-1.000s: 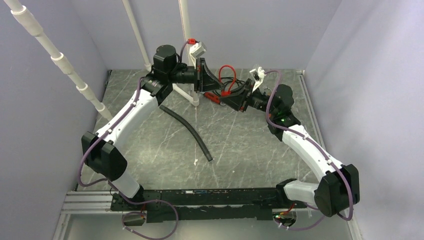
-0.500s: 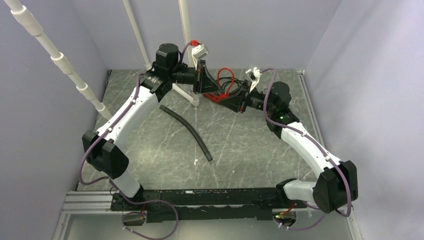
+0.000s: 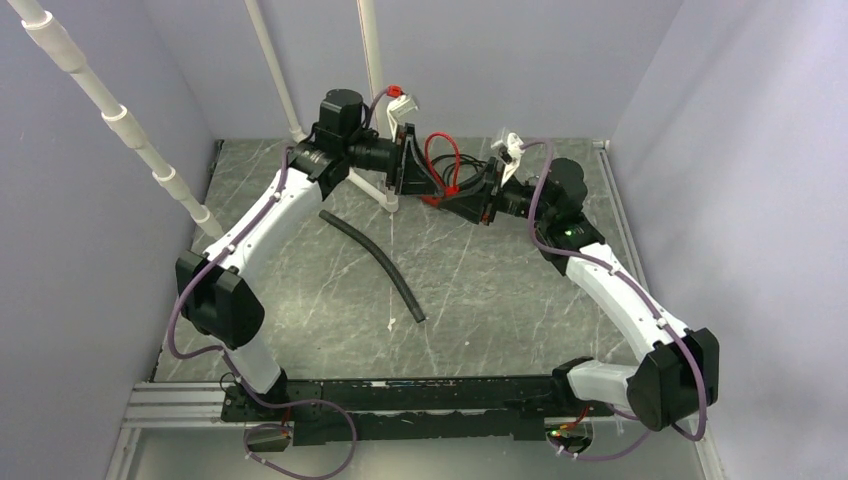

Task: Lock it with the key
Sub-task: Lock the lock.

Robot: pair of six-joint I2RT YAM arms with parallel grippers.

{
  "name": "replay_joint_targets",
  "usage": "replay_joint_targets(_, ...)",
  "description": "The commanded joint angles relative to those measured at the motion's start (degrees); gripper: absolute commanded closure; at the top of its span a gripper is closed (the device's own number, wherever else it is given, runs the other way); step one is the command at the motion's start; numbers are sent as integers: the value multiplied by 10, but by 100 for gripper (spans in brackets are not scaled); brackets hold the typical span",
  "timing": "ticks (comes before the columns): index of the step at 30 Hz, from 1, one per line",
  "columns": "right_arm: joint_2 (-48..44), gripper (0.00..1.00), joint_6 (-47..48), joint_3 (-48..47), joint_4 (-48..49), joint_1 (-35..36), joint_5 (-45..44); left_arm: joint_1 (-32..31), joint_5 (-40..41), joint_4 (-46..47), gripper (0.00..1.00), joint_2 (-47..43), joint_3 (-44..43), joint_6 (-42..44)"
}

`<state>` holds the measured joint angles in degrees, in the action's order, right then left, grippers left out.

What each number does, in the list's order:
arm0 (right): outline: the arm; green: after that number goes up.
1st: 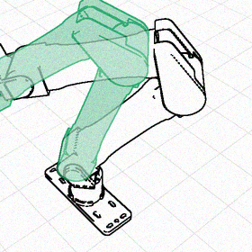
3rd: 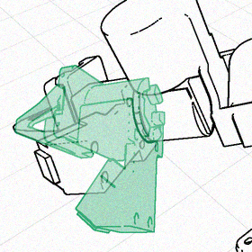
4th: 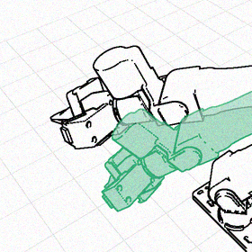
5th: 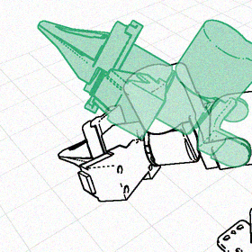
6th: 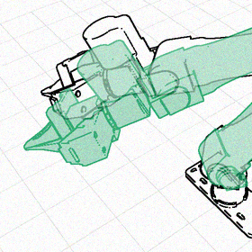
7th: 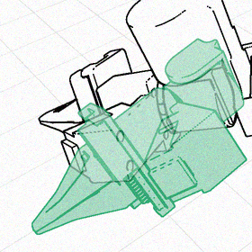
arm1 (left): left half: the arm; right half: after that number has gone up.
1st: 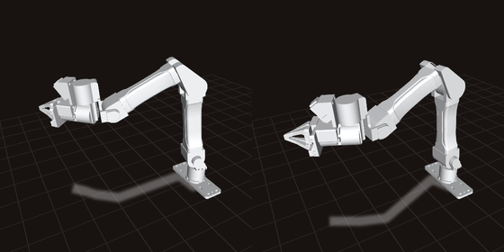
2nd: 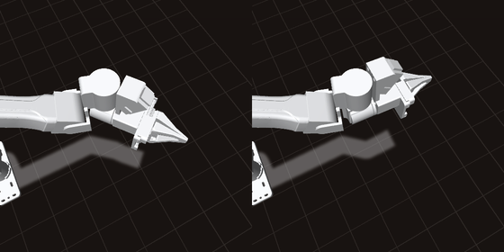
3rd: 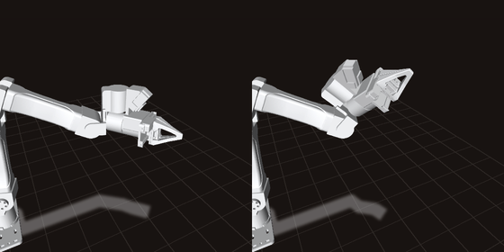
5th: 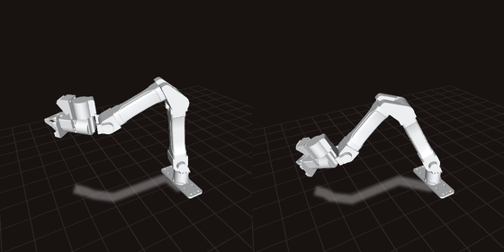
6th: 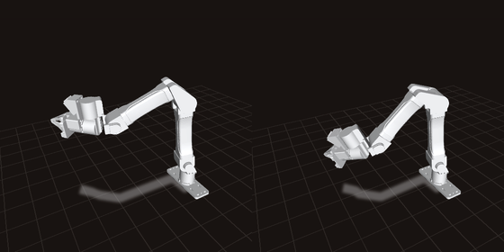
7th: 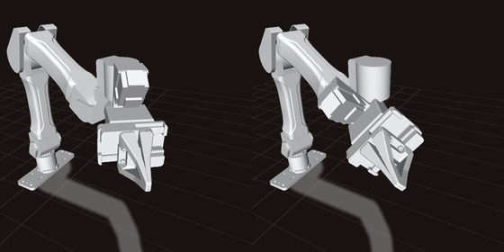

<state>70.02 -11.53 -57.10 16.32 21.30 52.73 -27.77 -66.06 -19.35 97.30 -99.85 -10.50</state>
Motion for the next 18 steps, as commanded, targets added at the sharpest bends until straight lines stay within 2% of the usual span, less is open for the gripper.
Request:
replay_joint_targets(1, -22, 100, -28, 8, 87, -5, -2, 20, -44, 150, 45, -28, 36, -102)
replay_joint_targets(4, -19, 100, -40, 16, 105, -5, 5, 19, -48, 185, 26, -27, 36, -121)
replay_joint_targets(5, -17, 100, -47, 14, 110, -5, 10, 19, -48, 207, 24, -25, 38, -136)
replay_joint_targets(10, -5, 100, -76, 13, 126, -4, 27, 11, -56, 304, 25, -19, 42, -207)
replay_joint_targets(14, 3, 100, -91, 11, 139, -1, 29, -6, -47, 285, 27, -9, 27, -193)
replay_joint_targets(17, 8, 100, -94, 7, 140, 3, 30, -12, -42, 312, 33, -3, 30, -212)
replay_joint_targets(18, 9, 100, -95, 7, 140, 4, 29, -14, -43, 316, 38, 0, 29, -216)
